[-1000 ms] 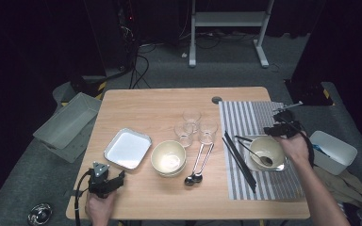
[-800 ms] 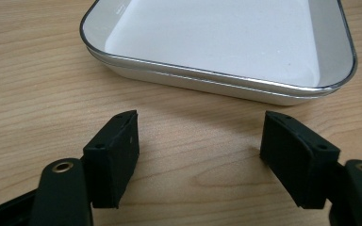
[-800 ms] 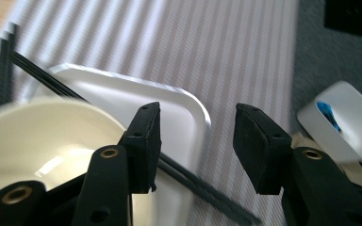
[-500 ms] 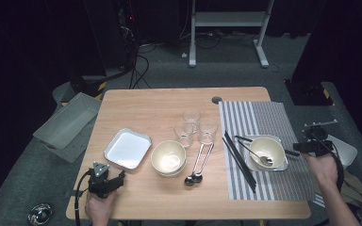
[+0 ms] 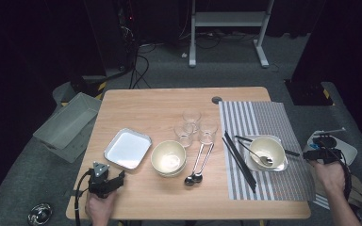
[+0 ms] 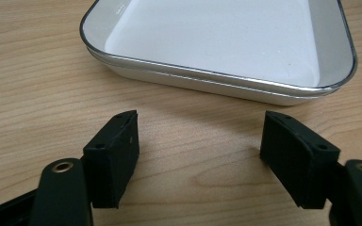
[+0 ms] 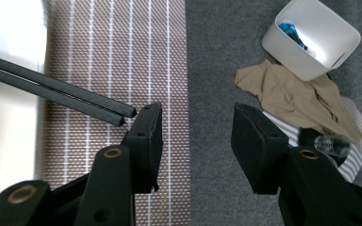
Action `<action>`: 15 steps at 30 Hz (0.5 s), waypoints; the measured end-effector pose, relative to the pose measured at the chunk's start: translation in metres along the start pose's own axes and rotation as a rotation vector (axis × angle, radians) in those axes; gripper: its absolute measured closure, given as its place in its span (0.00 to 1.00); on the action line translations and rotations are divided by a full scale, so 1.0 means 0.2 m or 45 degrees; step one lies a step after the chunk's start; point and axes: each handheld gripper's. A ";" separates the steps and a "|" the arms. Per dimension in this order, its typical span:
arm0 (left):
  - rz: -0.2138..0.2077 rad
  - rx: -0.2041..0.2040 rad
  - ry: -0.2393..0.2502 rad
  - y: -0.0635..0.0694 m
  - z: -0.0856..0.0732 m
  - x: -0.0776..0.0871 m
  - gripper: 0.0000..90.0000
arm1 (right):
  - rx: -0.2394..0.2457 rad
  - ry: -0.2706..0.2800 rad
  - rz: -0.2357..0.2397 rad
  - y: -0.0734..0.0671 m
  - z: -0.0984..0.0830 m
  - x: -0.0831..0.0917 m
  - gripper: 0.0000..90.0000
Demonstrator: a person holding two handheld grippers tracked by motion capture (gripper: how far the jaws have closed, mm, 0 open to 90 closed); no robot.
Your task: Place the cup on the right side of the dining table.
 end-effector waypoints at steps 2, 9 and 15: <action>0.000 0.000 0.000 0.00 0.00 0.00 0.32 | -0.004 -0.002 0.003 0.00 0.00 -0.01 0.60; 0.000 0.000 0.000 0.00 0.00 0.00 0.32 | -0.001 -0.020 0.012 -0.03 0.01 -0.04 0.60; 0.000 0.000 0.000 0.00 0.00 0.00 0.32 | 0.011 -0.017 0.020 -0.05 0.03 -0.04 0.59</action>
Point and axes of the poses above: each handheld gripper's, and its own axes: x roughly backward along the jaws, z roughly out of its top, y roughly to its right, and after that the axes turned 15 degrees about -z, right-handed
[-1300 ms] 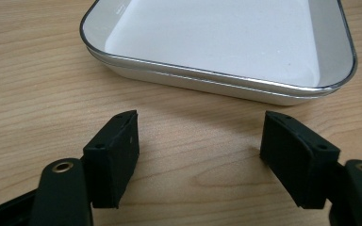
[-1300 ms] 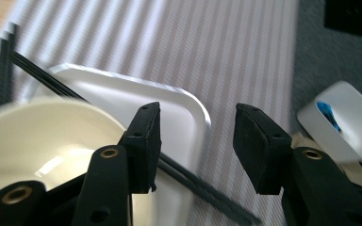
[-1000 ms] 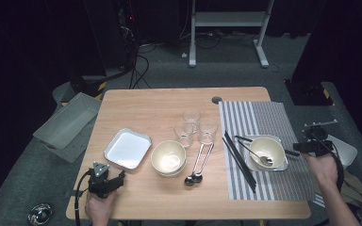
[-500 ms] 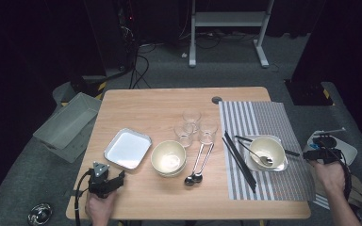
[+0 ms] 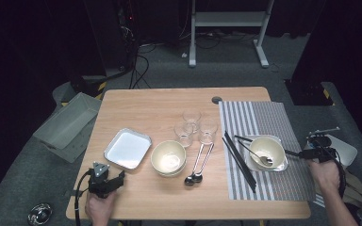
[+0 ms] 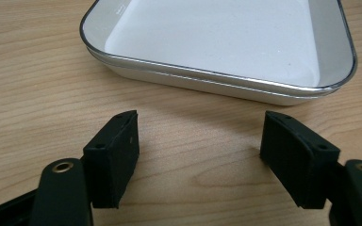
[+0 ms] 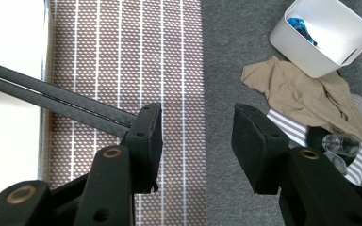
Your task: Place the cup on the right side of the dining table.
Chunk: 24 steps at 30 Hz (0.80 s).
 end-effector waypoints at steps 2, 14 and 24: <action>0.000 0.000 0.000 0.00 0.00 0.00 0.32 | 0.001 0.002 0.002 -0.01 0.01 0.00 0.59; 0.000 0.001 0.002 0.00 0.00 0.00 0.32 | -0.010 0.037 0.012 0.01 -0.02 0.05 0.59; -0.001 0.002 0.000 0.00 0.00 0.00 0.32 | 0.058 0.156 0.047 -0.09 0.08 0.19 0.58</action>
Point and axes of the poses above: each handheld gripper's, and its own axes: x roughly backward along the jaws, z roughly out of its top, y roughly to its right, and after that the axes turned 15 degrees about -z, right-handed
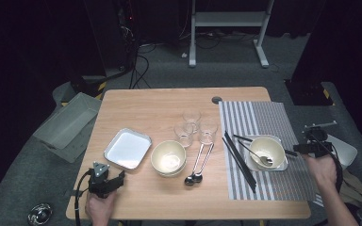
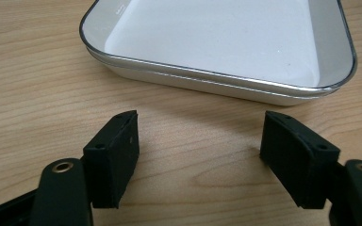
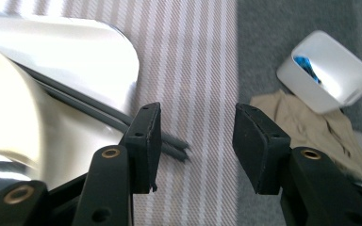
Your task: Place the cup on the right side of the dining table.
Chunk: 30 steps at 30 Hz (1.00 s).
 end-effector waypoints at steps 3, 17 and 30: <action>0.000 -0.001 0.000 0.00 0.00 0.00 0.32 | 0.032 0.032 0.015 -0.06 0.07 0.03 0.58; -0.001 0.000 -0.001 0.00 0.00 0.00 0.32 | 0.263 0.123 0.081 -0.44 0.35 0.16 0.57; -0.001 0.000 0.000 0.00 0.00 0.00 0.32 | 0.348 0.115 0.152 -0.63 0.41 0.10 0.56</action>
Point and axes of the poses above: each handheld gripper's, and its own axes: x roughly backward along the jaws, z roughly out of its top, y roughly to its right, and after that the axes turned 15 degrees about -z, right-handed
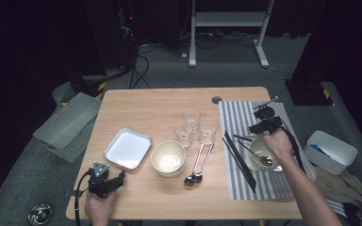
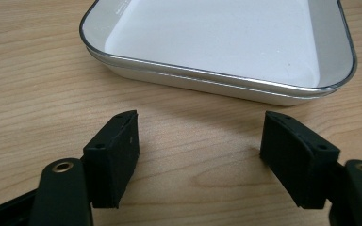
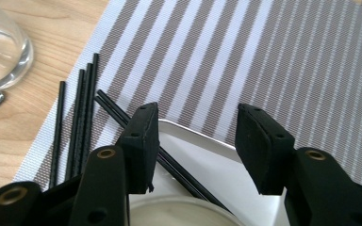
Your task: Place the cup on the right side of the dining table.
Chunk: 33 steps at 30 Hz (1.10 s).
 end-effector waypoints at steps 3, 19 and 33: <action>0.000 0.000 0.000 0.00 0.00 0.00 0.32 | 0.002 0.004 0.024 -0.02 0.01 -0.02 0.55; 0.001 0.000 0.000 0.00 0.00 0.00 0.32 | 0.073 -0.031 0.047 -0.11 0.07 -0.13 0.53; 0.001 0.000 0.000 0.00 0.00 0.00 0.32 | 0.106 -0.082 0.057 -0.16 0.09 -0.19 0.51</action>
Point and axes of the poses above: each handheld gripper's, and its own axes: x roughly backward along the jaws, z roughly out of its top, y roughly to its right, and after that the axes turned 15 degrees about -z, right-handed
